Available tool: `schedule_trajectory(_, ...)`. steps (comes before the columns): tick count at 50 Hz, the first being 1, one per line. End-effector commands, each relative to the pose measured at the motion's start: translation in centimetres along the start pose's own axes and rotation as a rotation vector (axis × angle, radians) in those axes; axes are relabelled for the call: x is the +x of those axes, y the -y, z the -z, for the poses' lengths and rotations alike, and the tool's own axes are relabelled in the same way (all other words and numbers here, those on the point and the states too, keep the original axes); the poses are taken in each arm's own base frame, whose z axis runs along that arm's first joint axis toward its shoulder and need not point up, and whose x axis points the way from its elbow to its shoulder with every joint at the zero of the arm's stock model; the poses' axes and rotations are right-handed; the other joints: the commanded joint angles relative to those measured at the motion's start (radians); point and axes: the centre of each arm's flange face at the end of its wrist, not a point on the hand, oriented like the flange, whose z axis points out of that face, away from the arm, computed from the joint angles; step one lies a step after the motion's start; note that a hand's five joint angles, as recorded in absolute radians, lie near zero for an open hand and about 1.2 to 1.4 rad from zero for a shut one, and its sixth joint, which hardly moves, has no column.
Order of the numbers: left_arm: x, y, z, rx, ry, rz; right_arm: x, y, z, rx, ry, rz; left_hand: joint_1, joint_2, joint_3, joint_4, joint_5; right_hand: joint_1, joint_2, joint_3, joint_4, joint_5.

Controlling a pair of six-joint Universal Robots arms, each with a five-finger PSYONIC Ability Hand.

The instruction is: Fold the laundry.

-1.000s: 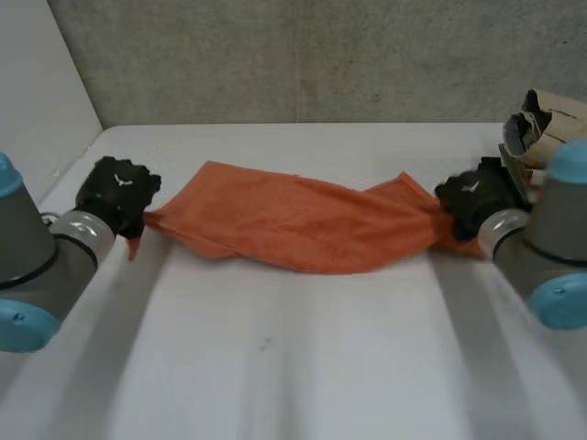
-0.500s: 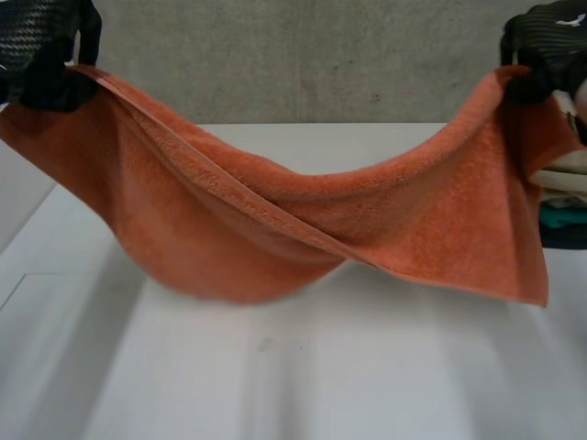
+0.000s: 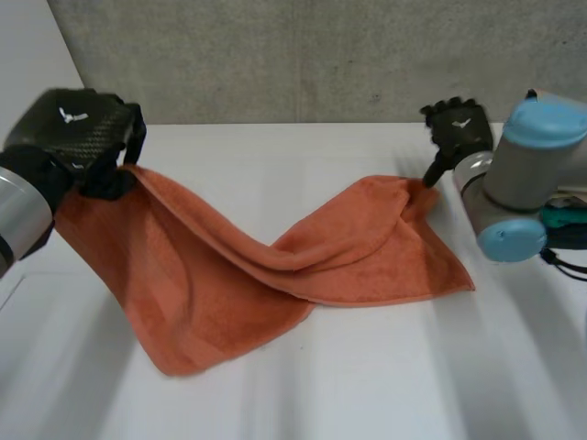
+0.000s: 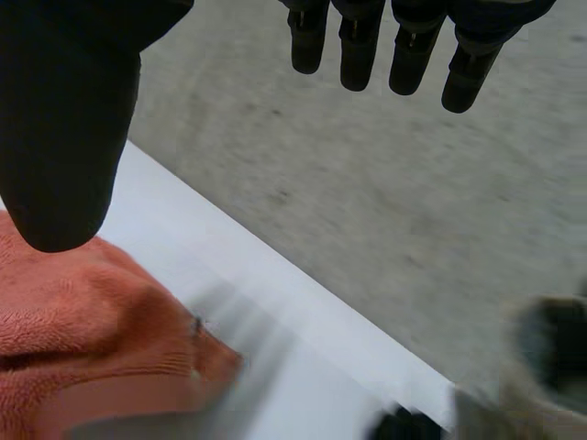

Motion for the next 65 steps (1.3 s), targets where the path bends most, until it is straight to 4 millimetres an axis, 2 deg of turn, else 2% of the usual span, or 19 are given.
schedule_trajectory(1,-0.3,4.2,1.5,0.124,0.003,-0.011,2.5,4.2,6.9,-0.199,0.005,0.014,0.230,0.198,0.207,0.198,0.235,-0.050,-0.037,-0.036,-0.044,-0.049)
schedule_trajectory(7,0.7,8.2,3.1,0.230,-0.036,0.001,1.9,2.2,13.3,-0.453,0.061,-0.096,0.230,0.198,0.207,0.198,0.235,-0.050,-0.037,-0.036,-0.044,-0.049)
schedule_trajectory(9,0.9,9.3,3.5,0.256,-0.040,0.006,1.5,1.3,14.4,-0.488,0.064,-0.154,0.230,0.198,0.207,0.198,0.235,-0.050,-0.037,-0.036,-0.044,-0.049)
schedule_trajectory(13,1.4,12.1,4.9,0.323,-0.041,0.013,-1.4,-2.0,16.8,-0.531,0.099,-0.315,0.230,0.198,0.207,0.198,0.235,-0.050,-0.037,-0.036,-0.044,-0.049)
schedule_trajectory(19,2.3,14.7,5.9,0.386,-0.049,0.025,-5.7,-5.6,17.0,-0.412,0.141,-0.423,0.230,0.198,0.207,0.198,0.235,-0.050,-0.037,-0.036,-0.044,-0.049)
schedule_trajectory(23,2.4,15.8,6.3,0.407,-0.038,0.021,-7.4,-7.2,15.7,-0.333,0.126,-0.413,0.230,0.198,0.207,0.198,0.235,-0.050,-0.037,-0.036,-0.044,-0.049)
schedule_trajectory(28,1.9,16.9,6.7,0.431,-0.004,0.020,-8.5,-8.1,15.7,-0.358,0.115,-0.396,0.230,0.198,0.207,0.198,0.235,-0.050,-0.037,-0.036,-0.044,-0.049)
schedule_trajectory(32,1.6,17.0,6.7,0.428,0.012,0.017,-8.0,-7.7,15.8,-0.353,0.075,-0.416,0.230,0.198,0.207,0.198,0.235,1.116,1.129,1.129,1.121,1.116)
schedule_trajectory(33,1.6,16.8,6.6,0.421,0.015,0.011,-6.7,-6.9,15.3,-0.324,0.022,-0.437,0.230,0.198,0.207,0.198,0.235,1.172,1.185,1.185,1.177,1.172)
schedule_trajectory(35,1.3,16.3,6.2,0.398,0.031,0.005,-4.8,-5.5,14.9,-0.278,-0.035,-0.454,0.230,0.198,0.207,0.198,0.235,1.172,1.185,1.186,1.178,1.173)
schedule_trajectory(38,0.1,14.2,4.7,0.321,0.077,-0.024,-0.4,-2.6,14.5,-0.188,-0.120,-0.434,0.230,0.198,0.207,0.198,0.235,1.172,1.185,1.186,1.178,1.173)
schedule_trajectory(40,-1.2,11.8,3.1,0.238,0.118,-0.055,1.9,-0.5,14.4,-0.135,-0.097,-0.353,0.230,0.198,0.207,0.198,0.235,1.172,1.185,1.186,1.178,1.173)
schedule_trajectory(46,-3.2,5.3,0.4,0.040,0.105,-0.107,4.6,2.8,15.9,-0.161,0.157,-0.072,0.230,0.198,0.207,0.198,0.235,1.172,1.185,1.186,1.178,1.173)
schedule_trajectory(47,-3.5,3.0,-0.5,-0.026,0.077,-0.108,5.1,3.3,16.5,-0.214,0.222,-0.019,0.230,0.198,0.207,0.198,0.235,1.172,1.185,1.186,1.178,1.173)
schedule_trajectory(49,-3.5,0.4,-1.5,-0.094,0.032,-0.104,5.9,3.6,16.7,-0.263,0.240,0.012,0.230,0.198,0.207,0.198,0.235,1.172,1.185,1.186,1.178,1.173)
schedule_trajectory(54,-2.0,-6.3,-4.4,-0.264,-0.130,-0.110,6.6,3.3,16.7,-0.446,0.334,0.101,0.230,0.198,0.207,0.198,0.235,1.172,1.185,1.186,1.178,1.173)
schedule_trajectory(58,-1.9,-9.9,-6.7,-0.357,-0.148,-0.145,5.9,2.5,15.6,-0.503,0.407,0.190,0.230,0.198,0.207,0.198,0.235,1.172,1.185,1.186,1.178,1.173)
schedule_trajectory(62,-2.5,-11.6,-9.6,-0.376,-0.130,-0.200,4.4,1.8,13.7,-0.502,0.456,0.270,0.230,0.198,0.207,0.198,0.235,1.172,1.185,1.186,1.178,1.173)
schedule_trajectory(65,-3.3,-11.4,-11.9,-0.311,-0.095,-0.238,4.1,2.3,11.6,-0.432,0.408,0.308,0.230,0.198,0.207,0.198,0.235,1.172,1.185,1.186,1.178,1.173)
